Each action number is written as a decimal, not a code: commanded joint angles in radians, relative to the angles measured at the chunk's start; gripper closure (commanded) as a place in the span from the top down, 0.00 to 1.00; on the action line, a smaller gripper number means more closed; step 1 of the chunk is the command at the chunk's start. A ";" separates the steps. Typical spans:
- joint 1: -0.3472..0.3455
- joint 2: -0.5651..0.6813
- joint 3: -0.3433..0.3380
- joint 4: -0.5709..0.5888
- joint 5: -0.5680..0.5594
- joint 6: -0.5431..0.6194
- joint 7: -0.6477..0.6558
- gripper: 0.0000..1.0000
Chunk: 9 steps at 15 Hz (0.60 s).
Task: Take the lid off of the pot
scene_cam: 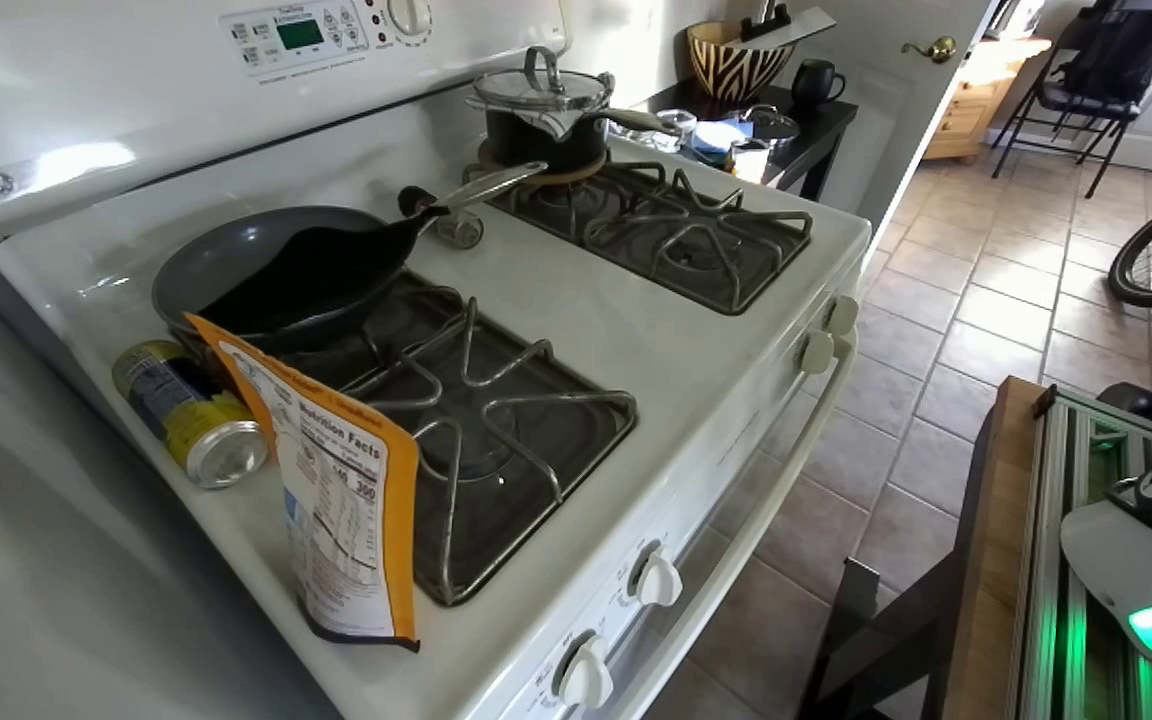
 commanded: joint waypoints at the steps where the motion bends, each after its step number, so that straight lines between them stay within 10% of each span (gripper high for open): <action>1: -0.005 0.001 0.004 0.002 0.002 -0.002 -0.001 1.00; 9: -0.002 0.160 0.000 0.162 0.004 0.208 -0.019 1.00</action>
